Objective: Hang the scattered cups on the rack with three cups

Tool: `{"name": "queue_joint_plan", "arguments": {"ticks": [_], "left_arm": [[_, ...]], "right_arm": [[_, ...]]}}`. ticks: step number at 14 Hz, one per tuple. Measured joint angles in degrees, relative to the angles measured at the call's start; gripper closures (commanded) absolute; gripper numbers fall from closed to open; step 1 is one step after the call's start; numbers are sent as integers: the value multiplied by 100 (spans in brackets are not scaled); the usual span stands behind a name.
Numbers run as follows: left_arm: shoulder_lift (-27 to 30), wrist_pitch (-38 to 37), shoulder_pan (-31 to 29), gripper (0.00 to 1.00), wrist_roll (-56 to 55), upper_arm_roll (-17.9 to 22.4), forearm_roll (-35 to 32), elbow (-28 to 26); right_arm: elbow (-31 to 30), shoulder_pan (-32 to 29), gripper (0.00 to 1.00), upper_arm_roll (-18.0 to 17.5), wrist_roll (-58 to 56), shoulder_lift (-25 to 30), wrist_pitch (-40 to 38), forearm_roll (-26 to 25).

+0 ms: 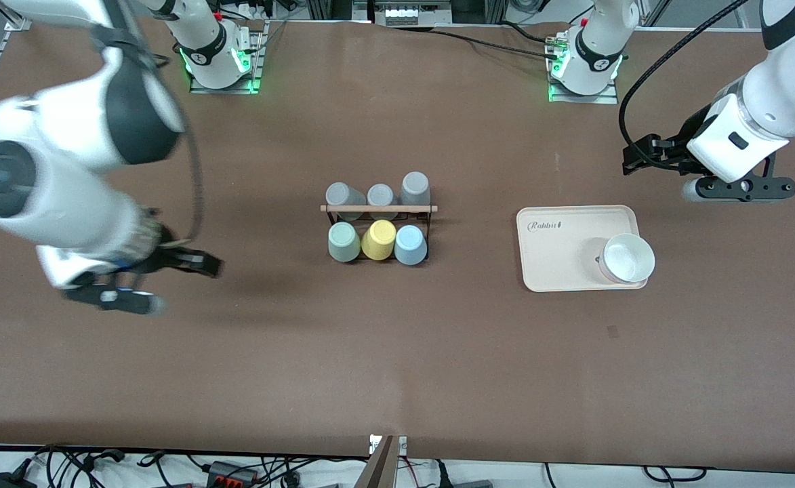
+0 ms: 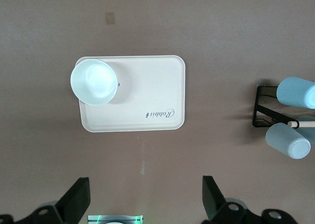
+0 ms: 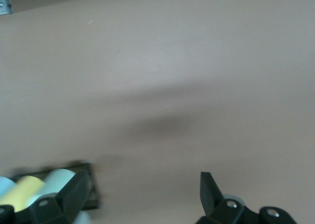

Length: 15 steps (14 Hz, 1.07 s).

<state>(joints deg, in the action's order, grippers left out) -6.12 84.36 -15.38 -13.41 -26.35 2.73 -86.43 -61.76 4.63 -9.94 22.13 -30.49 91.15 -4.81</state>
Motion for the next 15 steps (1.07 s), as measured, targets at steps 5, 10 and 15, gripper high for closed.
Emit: {"name": "queue_joint_plan", "arguments": {"ticks": [5,10,15], "left_arm": [[0,-41,0,0,13,0,0,2],[0,-47,0,0,18,0,0,7],[0,-51,0,0,22,0,0,8]], "right_arm": [[-618,-830,0,-17,-881,859,-375,4],[-2668,-750,0,-139,-570,2390,410,37],[-3562,-761,0,-125,-567,3151,524,316]]}}
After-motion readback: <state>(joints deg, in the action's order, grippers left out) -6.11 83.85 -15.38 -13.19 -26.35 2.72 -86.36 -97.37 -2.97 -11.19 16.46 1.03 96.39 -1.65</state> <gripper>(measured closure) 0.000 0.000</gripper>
